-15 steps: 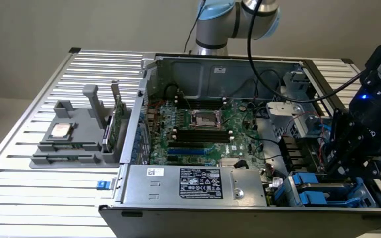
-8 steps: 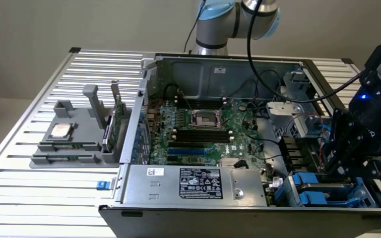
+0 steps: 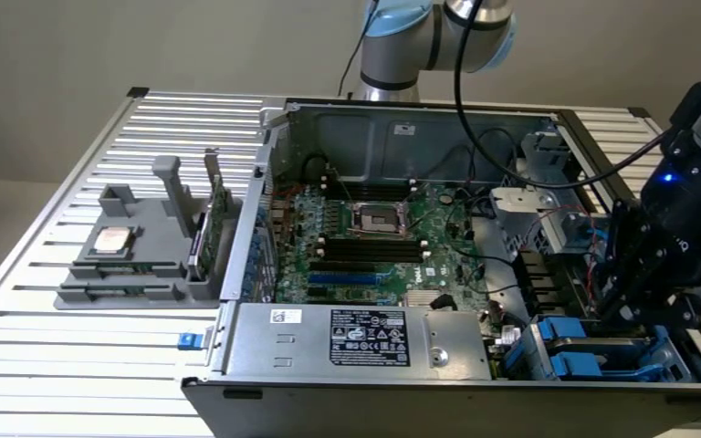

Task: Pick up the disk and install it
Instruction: 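Insert the disk into the insertion slot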

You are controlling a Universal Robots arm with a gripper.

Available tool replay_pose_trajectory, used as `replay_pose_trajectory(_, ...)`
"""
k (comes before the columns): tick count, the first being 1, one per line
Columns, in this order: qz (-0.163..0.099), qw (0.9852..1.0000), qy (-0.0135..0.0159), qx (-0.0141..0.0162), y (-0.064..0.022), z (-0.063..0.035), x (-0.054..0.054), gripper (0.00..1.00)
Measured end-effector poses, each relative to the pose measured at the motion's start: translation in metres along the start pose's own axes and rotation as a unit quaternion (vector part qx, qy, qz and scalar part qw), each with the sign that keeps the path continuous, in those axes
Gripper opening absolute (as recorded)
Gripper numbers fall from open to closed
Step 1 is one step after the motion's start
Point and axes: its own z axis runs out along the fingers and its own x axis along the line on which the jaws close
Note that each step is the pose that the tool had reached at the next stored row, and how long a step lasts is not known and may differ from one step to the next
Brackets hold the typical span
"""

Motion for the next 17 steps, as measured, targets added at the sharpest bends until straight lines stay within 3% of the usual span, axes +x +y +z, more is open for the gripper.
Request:
replay_pose_trajectory(11, -0.006, 1.0, -0.0001, 0.0017, 0.0034, 0.0002, 0.001, 0.17)
replay_pose_trajectory(17, -0.012, 0.9999, -0.0009, 0.0046, 0.0035, 0.0005, 0.001, 0.17)
